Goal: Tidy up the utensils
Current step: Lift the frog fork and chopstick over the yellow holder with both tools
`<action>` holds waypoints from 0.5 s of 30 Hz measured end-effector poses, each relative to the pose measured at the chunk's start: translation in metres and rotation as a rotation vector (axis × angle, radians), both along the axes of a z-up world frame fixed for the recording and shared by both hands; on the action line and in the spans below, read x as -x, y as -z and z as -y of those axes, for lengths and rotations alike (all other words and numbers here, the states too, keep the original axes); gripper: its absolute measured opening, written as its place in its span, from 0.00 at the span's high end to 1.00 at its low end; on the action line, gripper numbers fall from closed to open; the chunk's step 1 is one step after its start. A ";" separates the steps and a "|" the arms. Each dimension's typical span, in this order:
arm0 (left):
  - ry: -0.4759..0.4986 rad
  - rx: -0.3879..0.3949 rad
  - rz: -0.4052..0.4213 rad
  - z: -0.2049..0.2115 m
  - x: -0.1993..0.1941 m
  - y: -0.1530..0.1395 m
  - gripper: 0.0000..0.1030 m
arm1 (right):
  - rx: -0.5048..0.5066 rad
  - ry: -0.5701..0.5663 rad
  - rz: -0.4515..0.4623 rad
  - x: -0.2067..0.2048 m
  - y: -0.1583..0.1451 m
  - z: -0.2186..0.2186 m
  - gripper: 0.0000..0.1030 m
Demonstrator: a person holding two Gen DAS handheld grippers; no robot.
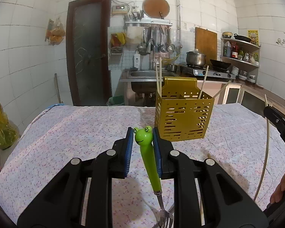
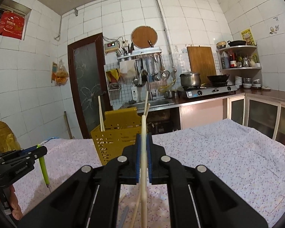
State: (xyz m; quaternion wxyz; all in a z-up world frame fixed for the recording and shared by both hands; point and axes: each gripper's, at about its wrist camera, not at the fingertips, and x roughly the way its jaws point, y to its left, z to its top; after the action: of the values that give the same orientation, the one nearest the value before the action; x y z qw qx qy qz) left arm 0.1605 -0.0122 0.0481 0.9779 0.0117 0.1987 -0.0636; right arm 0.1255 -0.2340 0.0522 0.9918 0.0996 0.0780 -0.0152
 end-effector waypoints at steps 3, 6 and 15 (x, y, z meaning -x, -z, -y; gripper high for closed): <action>0.003 0.006 0.007 0.001 0.002 -0.003 0.81 | 0.001 0.002 0.024 0.004 -0.001 -0.001 0.94; 0.012 -0.001 0.020 0.004 0.005 -0.005 0.81 | 0.003 0.001 0.036 0.006 -0.002 -0.002 0.94; 0.015 -0.008 0.027 0.009 0.009 -0.006 0.81 | -0.009 -0.009 0.041 0.008 -0.003 0.001 0.94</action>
State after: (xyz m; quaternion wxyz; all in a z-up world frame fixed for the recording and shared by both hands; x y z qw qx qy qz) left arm 0.1512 -0.0215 0.0545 0.9799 0.0181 0.1858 -0.0699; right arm 0.1178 -0.2346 0.0555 0.9929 0.1038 0.0582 -0.0085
